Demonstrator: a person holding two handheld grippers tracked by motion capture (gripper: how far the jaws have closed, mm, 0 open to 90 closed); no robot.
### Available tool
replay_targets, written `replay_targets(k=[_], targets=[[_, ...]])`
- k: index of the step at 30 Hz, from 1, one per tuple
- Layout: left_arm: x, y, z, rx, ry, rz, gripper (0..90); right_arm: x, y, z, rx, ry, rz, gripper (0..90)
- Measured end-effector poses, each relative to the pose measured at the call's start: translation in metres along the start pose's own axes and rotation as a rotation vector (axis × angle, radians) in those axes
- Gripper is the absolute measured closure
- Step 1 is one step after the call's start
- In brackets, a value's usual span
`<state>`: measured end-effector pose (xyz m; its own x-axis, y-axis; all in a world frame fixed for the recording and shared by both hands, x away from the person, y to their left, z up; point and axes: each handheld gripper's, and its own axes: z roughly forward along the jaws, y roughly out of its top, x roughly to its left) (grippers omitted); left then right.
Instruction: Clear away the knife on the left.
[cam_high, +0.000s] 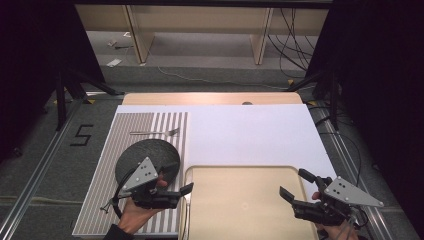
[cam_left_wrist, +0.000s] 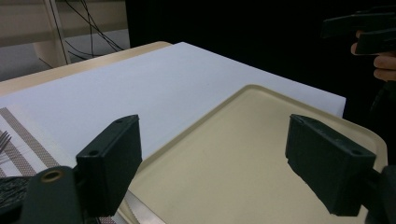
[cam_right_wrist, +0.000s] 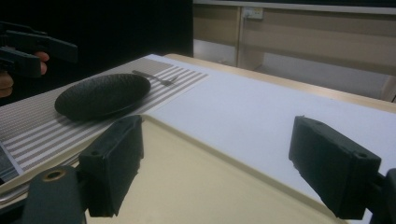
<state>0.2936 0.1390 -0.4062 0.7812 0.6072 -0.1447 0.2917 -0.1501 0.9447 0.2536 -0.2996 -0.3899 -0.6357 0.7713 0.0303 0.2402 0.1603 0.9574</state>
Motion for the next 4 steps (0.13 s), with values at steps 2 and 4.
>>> replay_targets(k=[2,4], targets=[[0.0001,0.0000,-0.0001,0.002,0.001,0.001,18.2,-0.0001,-0.0001,0.0000,0.000,0.000,0.000,18.7],[0.0003,0.0001,0.0001,0.000,-0.001,-0.001,18.2,0.0001,0.0000,-0.0001,0.000,0.001,0.000,18.7]])
